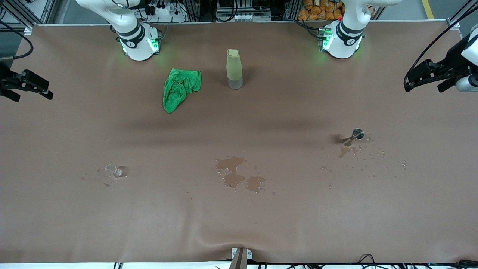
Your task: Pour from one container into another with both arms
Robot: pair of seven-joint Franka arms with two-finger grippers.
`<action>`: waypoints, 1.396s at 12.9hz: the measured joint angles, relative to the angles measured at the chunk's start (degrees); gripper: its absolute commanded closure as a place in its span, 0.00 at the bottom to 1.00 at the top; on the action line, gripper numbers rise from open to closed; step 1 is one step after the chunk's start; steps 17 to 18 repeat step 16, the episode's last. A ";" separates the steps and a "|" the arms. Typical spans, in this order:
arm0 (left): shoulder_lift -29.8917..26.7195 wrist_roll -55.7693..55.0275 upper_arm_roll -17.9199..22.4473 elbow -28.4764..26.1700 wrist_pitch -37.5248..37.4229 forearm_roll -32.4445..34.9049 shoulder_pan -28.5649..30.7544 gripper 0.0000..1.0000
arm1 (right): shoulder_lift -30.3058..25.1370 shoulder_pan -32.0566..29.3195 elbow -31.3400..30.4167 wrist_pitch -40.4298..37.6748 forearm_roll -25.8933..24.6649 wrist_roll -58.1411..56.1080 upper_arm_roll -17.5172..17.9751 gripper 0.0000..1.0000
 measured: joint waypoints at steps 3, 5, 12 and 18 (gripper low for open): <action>0.04 1.49 0.21 0.12 0.11 0.00 0.00 0.00 | 0.00 0.19 -0.01 0.00 0.00 -0.02 0.02 0.00; 0.38 1.49 0.21 0.12 0.12 0.00 -0.06 0.00 | -0.02 0.19 -0.01 -0.29 0.00 -0.02 -0.03 0.00; 1.45 1.49 0.21 0.30 0.46 0.00 -0.23 0.00 | -0.37 0.19 -0.01 -1.24 0.00 -0.03 -0.29 0.00; 1.45 1.49 0.19 0.52 0.46 0.00 -0.68 0.00 | -0.45 0.19 -0.01 -2.31 0.00 -0.06 -0.30 0.00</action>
